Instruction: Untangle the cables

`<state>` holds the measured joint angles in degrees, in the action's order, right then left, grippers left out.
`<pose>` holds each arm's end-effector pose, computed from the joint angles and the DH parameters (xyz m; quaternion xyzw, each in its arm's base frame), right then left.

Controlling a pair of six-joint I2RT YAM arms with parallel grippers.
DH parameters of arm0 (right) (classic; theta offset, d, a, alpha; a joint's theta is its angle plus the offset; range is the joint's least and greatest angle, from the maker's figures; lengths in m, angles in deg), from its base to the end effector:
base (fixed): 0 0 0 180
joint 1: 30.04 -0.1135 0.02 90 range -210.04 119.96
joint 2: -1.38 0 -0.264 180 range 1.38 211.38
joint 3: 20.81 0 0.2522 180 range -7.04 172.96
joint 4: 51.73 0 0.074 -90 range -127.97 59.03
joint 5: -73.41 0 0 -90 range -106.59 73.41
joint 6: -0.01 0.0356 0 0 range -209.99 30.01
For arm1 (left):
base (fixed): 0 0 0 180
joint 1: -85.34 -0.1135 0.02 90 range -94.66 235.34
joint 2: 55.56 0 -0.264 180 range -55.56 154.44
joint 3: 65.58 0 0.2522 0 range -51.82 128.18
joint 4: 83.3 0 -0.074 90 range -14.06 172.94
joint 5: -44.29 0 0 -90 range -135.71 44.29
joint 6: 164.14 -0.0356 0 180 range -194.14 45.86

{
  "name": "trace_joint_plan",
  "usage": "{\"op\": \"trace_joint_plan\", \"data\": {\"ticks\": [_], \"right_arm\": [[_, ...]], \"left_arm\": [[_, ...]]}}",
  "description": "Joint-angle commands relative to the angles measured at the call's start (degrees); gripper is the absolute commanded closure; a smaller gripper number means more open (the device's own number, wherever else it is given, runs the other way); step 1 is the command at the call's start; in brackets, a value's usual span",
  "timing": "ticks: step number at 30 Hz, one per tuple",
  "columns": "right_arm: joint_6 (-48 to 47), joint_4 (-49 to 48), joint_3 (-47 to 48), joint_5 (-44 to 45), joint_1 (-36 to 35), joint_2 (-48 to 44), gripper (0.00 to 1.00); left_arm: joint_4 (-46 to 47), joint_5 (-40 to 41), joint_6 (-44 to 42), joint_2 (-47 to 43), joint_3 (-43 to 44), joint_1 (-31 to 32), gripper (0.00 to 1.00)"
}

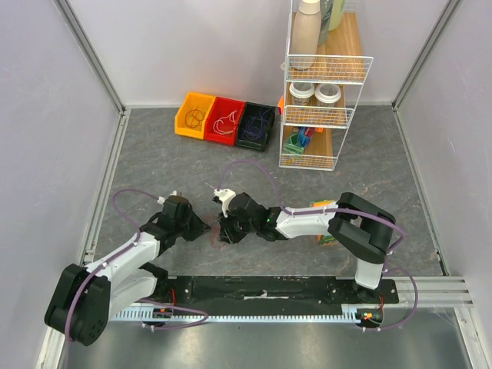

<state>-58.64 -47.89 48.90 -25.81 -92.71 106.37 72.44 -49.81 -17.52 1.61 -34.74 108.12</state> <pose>0.1689 0.3392 0.1540 -0.2762 0.8574 0.3627 0.2389 0.1580 -0.0691 0.1389 -0.2623 0.9036 -0.2412 0.2377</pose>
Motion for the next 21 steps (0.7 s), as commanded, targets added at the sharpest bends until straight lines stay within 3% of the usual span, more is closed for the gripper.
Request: {"op": "trace_joint_plan", "data": {"ticks": [1,4,12,18,21], "right_arm": [[0.2,-2.13,-0.66,-0.02,-0.17,-0.75,0.83],[-1.11,1.38,-0.84,4.71,-0.17,-3.73,1.0],[-7.53,23.24,-3.03,28.96,1.24,-18.66,1.0],[-7.98,34.6,-4.87,42.24,2.47,-27.9,1.0],[-5.52,36.72,-7.42,44.89,4.31,-33.6,1.0]], "left_arm": [[1.28,1.98,-2.3,-0.03,0.5,-0.55,0.96],[-2.66,5.4,-3.35,-3.45,1.37,-0.55,0.98],[-16.38,14.2,-6.78,-18.66,6.73,-0.81,0.98],[-21.84,18.42,-8.02,-22.01,10.34,-0.81,0.98],[-23.77,20.7,-7.49,-22.62,11.13,-0.9,0.98]]}}
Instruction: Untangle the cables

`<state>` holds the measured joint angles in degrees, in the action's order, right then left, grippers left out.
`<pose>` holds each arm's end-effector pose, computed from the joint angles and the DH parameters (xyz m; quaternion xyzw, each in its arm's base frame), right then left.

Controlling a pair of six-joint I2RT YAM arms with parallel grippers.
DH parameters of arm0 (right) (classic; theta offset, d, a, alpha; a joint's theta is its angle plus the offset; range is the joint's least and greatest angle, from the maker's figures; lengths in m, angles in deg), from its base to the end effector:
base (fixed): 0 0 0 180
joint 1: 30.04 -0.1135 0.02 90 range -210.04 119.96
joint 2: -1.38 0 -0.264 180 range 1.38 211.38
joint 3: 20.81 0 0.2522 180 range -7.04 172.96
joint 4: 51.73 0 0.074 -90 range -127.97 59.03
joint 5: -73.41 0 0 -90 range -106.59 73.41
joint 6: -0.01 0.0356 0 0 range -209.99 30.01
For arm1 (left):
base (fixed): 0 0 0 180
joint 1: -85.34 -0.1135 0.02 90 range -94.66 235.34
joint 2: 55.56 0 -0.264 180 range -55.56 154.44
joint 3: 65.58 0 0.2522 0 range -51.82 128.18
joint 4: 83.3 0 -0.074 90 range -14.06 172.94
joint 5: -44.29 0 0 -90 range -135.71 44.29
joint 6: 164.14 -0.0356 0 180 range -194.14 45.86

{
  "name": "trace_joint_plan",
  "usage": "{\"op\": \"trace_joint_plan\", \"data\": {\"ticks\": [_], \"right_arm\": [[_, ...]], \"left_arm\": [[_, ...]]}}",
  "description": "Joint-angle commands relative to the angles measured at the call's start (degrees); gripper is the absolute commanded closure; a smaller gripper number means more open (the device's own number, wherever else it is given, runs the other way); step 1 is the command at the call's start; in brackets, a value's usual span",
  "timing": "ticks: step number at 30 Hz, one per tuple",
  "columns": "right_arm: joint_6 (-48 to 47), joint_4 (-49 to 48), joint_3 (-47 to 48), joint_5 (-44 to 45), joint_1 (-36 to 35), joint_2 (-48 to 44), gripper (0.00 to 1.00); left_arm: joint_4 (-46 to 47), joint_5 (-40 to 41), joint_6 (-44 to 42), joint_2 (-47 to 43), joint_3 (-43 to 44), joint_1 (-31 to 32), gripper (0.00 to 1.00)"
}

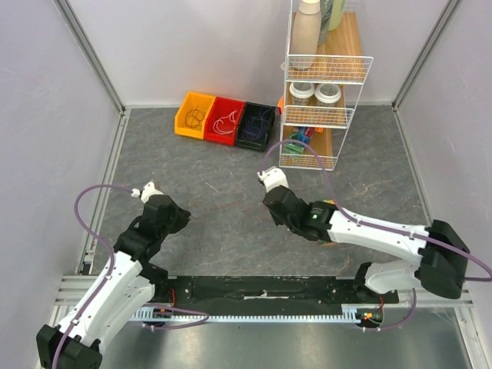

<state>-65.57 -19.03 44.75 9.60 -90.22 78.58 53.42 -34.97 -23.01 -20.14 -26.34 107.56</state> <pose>0.1550 0.2388 0.2460 -0.1920 0.8813 0.0999 0.4200 0.1327 -0.0470 0.2140 -0.2634 0.8619 -0.1860 0.3914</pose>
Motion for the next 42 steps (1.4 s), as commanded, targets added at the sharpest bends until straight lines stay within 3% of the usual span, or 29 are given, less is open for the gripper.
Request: {"op": "trace_joint_plan", "data": {"ticks": [1,7,11,15,17,21,22,27,29,35,42], "right_arm": [[1.85,7.78,-4.41,9.75,2.43,-8.1,1.0],[0.98,7.08,-8.81,10.03,5.16,-16.47,1.0],[0.88,4.18,-10.13,1.25,5.43,-19.81,1.0],[0.36,-4.24,-12.93,-16.48,5.87,-27.27,1.0],[1.76,-5.84,-13.21,-17.67,5.95,-30.79,1.0],[5.79,-2.6,-11.19,-11.46,7.71,-37.73,1.0],[14.68,1.32,-11.01,0.93,7.89,-42.53,1.0],[19.7,10.14,-10.4,16.42,7.89,-45.31,1.0],[13.22,10.59,-9.43,16.35,7.98,-43.03,1.0],[8.2,19.99,-4.77,22.4,7.89,-30.73,1.0],[11.52,25.8,-1.17,26.98,7.89,-17.19,1.0]], "left_arm": [[-5.19,6.3,-1.74,-1.23,2.83,-0.42,0.98],[-8.88,11.39,0.72,-4.39,5.02,-0.68,0.98],[-12.83,18.24,1.42,-7.55,8.27,-0.68,0.98],[-16.35,27.29,1.69,-11.15,10.64,-0.77,0.98],[-18.28,31.42,2.21,-12.82,11.35,-0.77,0.98],[-22.68,36.19,5.2,-15.02,13.19,-0.77,0.98],[-23.47,36.89,6.25,-16.16,13.37,-0.77,0.98],[-24.8,37.77,7.31,-18.01,13.55,-0.68,0.98],[-24.89,37.95,6.44,-18.28,14.25,-0.77,0.98],[-25.33,41.55,3.01,-18.54,18.11,-0.77,0.98],[-24.8,46.64,-3.14,-18.19,24.96,-0.6,0.98]]}}
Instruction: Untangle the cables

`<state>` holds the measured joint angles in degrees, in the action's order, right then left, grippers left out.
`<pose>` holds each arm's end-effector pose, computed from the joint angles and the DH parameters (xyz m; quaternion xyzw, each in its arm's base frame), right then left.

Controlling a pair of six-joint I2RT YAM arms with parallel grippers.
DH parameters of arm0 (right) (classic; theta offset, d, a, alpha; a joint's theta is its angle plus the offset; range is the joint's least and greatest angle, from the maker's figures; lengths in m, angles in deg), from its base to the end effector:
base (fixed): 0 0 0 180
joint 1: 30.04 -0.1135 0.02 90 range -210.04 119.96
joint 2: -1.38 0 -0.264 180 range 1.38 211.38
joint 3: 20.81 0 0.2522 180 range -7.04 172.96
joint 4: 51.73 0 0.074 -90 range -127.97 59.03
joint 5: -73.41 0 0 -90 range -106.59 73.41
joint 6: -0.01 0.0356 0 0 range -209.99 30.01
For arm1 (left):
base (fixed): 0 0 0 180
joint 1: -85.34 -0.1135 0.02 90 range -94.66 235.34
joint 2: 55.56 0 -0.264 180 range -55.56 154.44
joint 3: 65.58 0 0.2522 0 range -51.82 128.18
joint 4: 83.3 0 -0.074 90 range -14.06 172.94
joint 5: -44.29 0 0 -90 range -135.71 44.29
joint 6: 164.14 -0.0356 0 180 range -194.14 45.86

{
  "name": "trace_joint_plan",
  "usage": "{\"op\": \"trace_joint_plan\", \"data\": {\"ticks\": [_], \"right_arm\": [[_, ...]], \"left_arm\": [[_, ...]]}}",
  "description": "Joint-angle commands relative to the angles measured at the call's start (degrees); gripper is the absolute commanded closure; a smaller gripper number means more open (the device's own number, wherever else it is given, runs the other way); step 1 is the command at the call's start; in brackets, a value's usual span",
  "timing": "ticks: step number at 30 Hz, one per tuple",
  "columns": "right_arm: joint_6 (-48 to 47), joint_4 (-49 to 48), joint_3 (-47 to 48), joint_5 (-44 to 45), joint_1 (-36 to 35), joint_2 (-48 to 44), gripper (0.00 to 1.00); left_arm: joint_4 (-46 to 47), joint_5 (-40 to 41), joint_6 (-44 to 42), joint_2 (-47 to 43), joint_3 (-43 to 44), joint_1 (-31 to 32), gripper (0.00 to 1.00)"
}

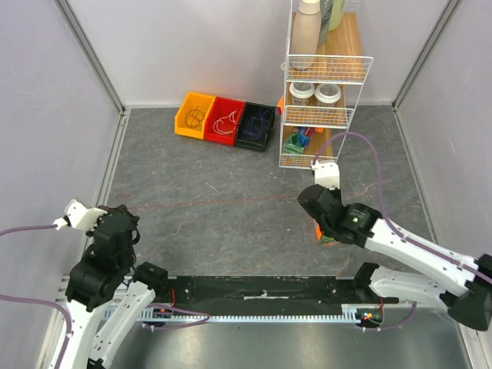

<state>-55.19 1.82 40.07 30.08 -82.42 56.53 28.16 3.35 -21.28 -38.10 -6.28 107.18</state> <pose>0.1342 0.1317 0.2824 0.0099 0.8684 -0.0399 0.4941 0.0499 0.0090 0.3172 -0.4170 0.6880 -0.0087 0.5939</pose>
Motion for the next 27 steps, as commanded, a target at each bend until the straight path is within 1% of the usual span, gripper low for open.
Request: {"op": "trace_joint_plan", "data": {"ticks": [1,5,7,9,10,11,12,14,16,17,18,20,23,26,27], "right_arm": [[1.58,4.42,3.43,5.89,0.09,5.48,1.0],[-2.63,-4.52,-0.35,-2.44,0.09,1.98,1.0],[-5.35,-9.18,-2.02,-8.5,0.26,-0.3,1.0],[-7.2,-12.88,-3.16,-16.15,0.17,-0.84,1.0],[-7.64,-15.16,-3.6,-19.74,0.17,-0.23,1.0],[-8.17,-15.96,-3.87,-23.0,0.17,0.65,1.0],[-8.7,-17.63,-3.87,-26.86,0.26,2.39,1.0],[-9.14,-19.3,-3.34,-33.72,0.0,6.52,1.0],[-8.62,-21.23,-3.08,-39.79,0.09,10.92,1.0],[-8.27,-22.46,-3.17,-41.39,0.09,12.07,1.0],[-7.83,-23.61,-3.52,-42.71,0.09,12.86,1.0],[-7.39,-25.02,-3.52,-44.12,0.17,14.27,0.98],[-7.47,-23.72,-2.38,-43.34,0.09,16.73,0.86],[-7.74,-22.04,-2.2,-40.62,0.09,17.53,0.7],[-7.82,-21.43,-2.2,-39.57,0.09,17.27,0.67]], "left_arm": [[0.9,9.12,-6.79,-0.23,5.78,-0.22,0.98],[2.57,9.22,-9.61,-0.49,7.72,-0.31,0.98],[4.06,5.28,-10.93,-0.23,6.41,-0.31,0.98],[5.82,-3.22,-10.76,1.17,2.91,-0.22,0.98],[7.66,-9.53,-10.5,2.49,0.54,-0.31,0.98],[9.76,-13.94,-10.76,4.33,-1.66,-0.31,0.98],[11.52,-22.17,-11.02,6.26,-4.2,-0.23,0.98],[17.93,-35.71,-13.3,11.61,-8.78,-0.31,0.98],[25.04,-46.63,-14.45,16.36,-11.95,-0.31,0.98],[26.9,-50.77,-14.89,18.21,-12.4,-0.4,0.98],[27.62,-52.99,-14.54,20.32,-12.4,-0.23,0.98],[28.85,-54.85,-13.92,22.53,-12.67,-0.4,0.98],[28.77,-54.78,-14.45,23.68,-12.76,-0.31,0.98],[28.33,-53.89,-14.98,23.16,-13.11,-0.49,0.98],[28.24,-53.89,-14.98,23.15,-13.28,-0.31,0.98]]}}
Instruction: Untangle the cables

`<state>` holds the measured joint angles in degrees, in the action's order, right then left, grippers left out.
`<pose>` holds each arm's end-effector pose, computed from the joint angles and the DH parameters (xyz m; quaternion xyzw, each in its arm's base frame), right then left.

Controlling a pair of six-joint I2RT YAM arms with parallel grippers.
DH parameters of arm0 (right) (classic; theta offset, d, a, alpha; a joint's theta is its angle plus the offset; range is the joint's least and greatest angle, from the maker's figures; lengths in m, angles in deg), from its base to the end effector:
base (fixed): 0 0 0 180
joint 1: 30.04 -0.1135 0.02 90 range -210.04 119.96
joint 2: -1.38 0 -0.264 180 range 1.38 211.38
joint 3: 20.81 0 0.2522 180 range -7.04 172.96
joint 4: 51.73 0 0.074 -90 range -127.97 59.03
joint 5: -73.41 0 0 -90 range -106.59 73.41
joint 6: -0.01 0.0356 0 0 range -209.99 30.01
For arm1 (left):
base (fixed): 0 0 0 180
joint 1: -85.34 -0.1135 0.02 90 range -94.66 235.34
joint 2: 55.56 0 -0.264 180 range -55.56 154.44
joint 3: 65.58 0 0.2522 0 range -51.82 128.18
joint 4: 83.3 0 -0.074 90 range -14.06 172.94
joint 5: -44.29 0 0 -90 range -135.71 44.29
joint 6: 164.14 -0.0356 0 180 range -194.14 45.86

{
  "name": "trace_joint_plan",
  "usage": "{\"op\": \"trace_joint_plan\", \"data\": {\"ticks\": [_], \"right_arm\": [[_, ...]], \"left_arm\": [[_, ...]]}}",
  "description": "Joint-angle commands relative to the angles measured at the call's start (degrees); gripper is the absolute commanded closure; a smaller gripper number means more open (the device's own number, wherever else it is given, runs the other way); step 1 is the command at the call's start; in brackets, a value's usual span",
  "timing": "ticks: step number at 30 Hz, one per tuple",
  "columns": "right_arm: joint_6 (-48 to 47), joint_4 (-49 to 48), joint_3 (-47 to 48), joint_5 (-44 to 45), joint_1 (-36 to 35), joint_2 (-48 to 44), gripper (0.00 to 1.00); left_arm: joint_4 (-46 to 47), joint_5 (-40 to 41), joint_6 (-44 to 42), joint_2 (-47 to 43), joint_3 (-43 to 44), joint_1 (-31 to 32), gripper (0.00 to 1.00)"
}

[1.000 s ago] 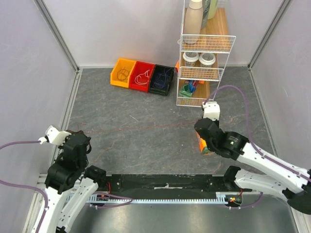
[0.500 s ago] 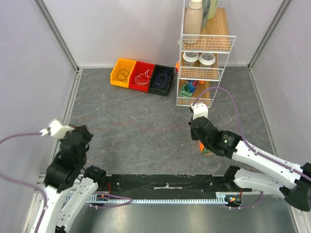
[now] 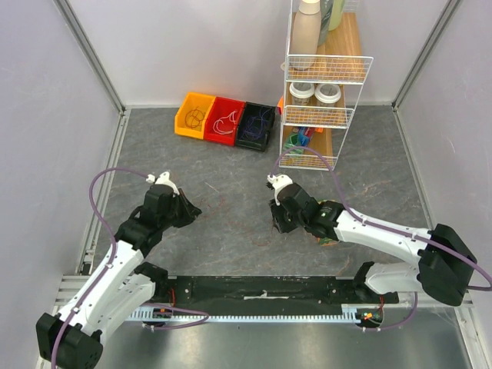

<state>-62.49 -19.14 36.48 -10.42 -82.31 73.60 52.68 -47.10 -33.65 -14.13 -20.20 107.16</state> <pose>0.1603 0.2009 0.2192 -0.1806 0.9132 0.1935 0.3097 0.1459 -0.0594 0.2350 -0.1420 0.8953 -0.2278 0.3555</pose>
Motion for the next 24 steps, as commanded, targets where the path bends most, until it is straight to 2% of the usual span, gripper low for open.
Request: {"op": "trace_joint_plan", "data": {"ticks": [1,4,8,11,18,20,21,22,24], "right_arm": [[-0.7,-0.37,1.04,1.47,-0.02,-0.33,0.63],[-0.96,0.24,0.86,2.44,-0.02,-1.65,0.54],[-0.88,1.21,0.77,3.32,-0.02,-3.93,0.47],[-0.35,1.3,0.16,3.23,-0.02,-5.86,0.45],[0.71,1.04,-1.69,4.11,-0.02,-10.0,0.41],[-0.78,-2.45,-2.91,0.35,-0.02,-9.56,0.37],[-2.01,-5.7,-4.14,-4.2,-0.02,-8.78,0.35],[-2.8,-7.91,-4.5,-8.85,-0.02,-7.29,0.35],[-3.07,-11.69,-4.77,-12.05,-0.02,-2.9,0.35]], "left_arm": [[3.8,-3.53,-2.61,-0.91,0.55,-0.29,0.98],[4.33,-3.88,-2.96,-0.65,0.11,-0.29,0.98],[5.3,-5.29,-3.84,0.75,0.64,-0.38,0.97],[5.56,-6.69,-5.33,2.51,1.69,-0.29,0.96],[8.99,-17.23,-9.02,8.13,1.96,0.06,0.97],[10.13,-18.82,-9.03,9.28,1.43,0.06,0.97],[10.74,-19.35,-8.68,9.54,1.0,0.06,0.97],[11.36,-19.44,-8.06,9.63,0.56,0.06,0.97],[11.98,-19.53,-7.71,9.72,0.11,0.06,0.97]]}}
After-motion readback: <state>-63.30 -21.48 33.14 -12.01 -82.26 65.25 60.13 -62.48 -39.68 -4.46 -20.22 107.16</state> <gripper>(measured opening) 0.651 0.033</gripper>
